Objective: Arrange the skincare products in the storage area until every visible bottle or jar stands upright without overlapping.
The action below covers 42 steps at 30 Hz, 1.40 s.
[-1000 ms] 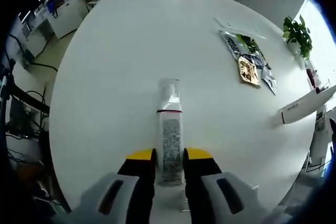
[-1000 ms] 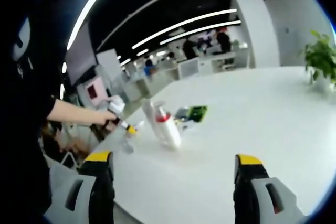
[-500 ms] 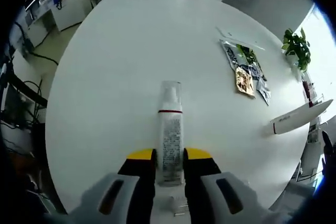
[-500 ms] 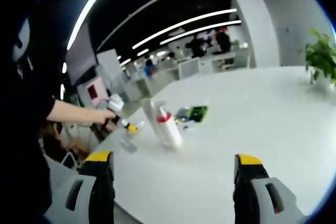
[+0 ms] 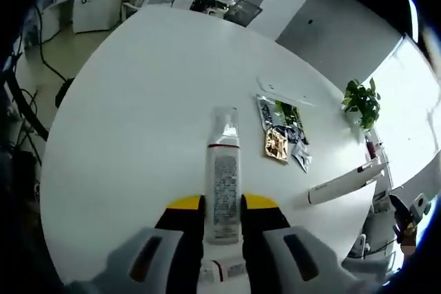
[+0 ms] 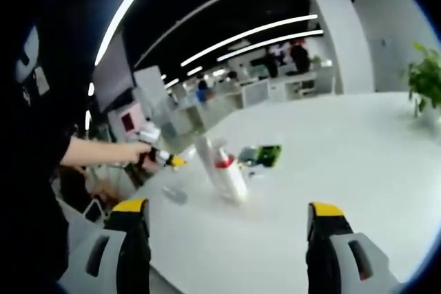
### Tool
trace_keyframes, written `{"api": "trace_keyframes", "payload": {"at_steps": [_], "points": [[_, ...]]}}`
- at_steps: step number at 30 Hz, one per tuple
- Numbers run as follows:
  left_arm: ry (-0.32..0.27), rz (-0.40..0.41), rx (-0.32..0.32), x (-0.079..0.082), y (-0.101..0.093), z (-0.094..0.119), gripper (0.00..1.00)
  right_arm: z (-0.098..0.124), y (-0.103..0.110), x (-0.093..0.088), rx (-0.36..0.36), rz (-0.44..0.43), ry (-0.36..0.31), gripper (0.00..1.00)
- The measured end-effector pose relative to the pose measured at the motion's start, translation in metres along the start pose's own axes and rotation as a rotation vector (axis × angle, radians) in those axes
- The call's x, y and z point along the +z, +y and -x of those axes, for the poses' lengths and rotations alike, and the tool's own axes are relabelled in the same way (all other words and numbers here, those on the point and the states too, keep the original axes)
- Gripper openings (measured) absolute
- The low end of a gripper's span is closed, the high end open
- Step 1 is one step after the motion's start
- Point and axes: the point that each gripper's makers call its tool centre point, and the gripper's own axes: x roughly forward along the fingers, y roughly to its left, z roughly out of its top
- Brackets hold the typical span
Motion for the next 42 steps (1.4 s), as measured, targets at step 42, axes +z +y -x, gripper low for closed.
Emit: {"api": "trace_keyframes", "payload": {"at_steps": [42], "points": [[-0.261,-0.099,-0.372,0.004,-0.139,0.131,0.16,0.004,0.063,0.018,0.172,0.049,-0.026,0.9]]}}
